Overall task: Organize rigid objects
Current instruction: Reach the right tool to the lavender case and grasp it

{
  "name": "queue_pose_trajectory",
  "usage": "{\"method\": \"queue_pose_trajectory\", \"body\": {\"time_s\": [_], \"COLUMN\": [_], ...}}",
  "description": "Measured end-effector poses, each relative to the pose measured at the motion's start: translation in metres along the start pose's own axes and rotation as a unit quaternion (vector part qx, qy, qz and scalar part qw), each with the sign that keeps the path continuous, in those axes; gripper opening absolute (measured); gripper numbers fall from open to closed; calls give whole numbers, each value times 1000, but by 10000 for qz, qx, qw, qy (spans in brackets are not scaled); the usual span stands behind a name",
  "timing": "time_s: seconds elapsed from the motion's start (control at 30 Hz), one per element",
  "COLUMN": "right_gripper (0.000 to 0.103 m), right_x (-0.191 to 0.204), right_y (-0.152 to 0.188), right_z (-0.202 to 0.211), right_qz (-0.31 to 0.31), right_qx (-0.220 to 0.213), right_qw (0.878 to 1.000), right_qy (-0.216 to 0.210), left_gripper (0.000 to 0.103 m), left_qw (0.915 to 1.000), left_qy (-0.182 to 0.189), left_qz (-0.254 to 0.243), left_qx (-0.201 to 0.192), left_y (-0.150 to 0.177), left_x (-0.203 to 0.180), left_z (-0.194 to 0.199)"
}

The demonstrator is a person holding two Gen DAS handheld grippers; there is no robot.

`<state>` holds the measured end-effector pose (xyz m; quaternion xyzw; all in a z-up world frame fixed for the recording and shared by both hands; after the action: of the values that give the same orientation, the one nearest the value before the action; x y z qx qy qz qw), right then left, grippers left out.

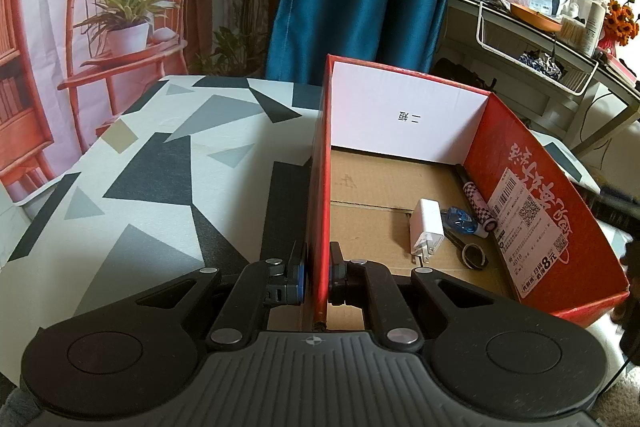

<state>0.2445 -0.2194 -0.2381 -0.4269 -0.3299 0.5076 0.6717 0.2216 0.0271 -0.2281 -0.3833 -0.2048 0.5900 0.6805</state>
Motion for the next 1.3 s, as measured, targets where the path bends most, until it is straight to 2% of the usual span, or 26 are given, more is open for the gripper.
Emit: {"method": "queue_pose_trajectory", "body": {"time_s": [0.17, 0.37, 0.5, 0.53, 0.73, 0.83, 1.1, 1.3], "right_gripper": [103, 102, 99, 93, 96, 95, 92, 75], "right_x": [-11, -14, -20, -22, -17, -12, -15, -18], "right_y": [26, 32, 43, 46, 49, 50, 50, 52], "right_z": [-15, -35, -41, -42, -44, -45, -46, -47], "right_qz": [-34, 176, -35, -79, 13, 145, -62, -179], "right_qx": [219, 263, 381, 412, 557, 623, 675, 727], "right_qw": [9994, 9987, 9979, 9978, 9979, 9977, 9977, 9972], "right_qy": [253, 393, 525, 515, 339, 219, 72, 73], "left_gripper": [11, 11, 11, 11, 11, 11, 11, 11], "left_qw": [10000, 10000, 10000, 10000, 10000, 10000, 10000, 10000], "left_qy": [-21, -32, -26, -33, -28, -38, -49, -49], "left_qz": [-18, -30, -30, -36, -23, -30, -38, -38], "left_qx": [7, 10, 10, 8, 9, 10, 6, 4], "left_y": [0, 0, 0, 0, 0, -1, 0, 0], "left_x": [0, 0, 1, 1, 0, 0, 0, 0], "left_z": [0, 1, 1, 1, 1, 1, 0, 0]}}
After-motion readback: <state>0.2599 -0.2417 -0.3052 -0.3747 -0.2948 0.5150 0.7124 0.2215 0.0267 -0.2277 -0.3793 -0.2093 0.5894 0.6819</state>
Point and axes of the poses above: each gripper's, at about its wrist camera, not at the fingertips, and z roughly against the way its jaws point, x to its left, y to its underside, the point moved 7 cm from there along -z, roughly the way its jaws point, and after that the axes turned 7 degrees about y, right-handed, at the moved point
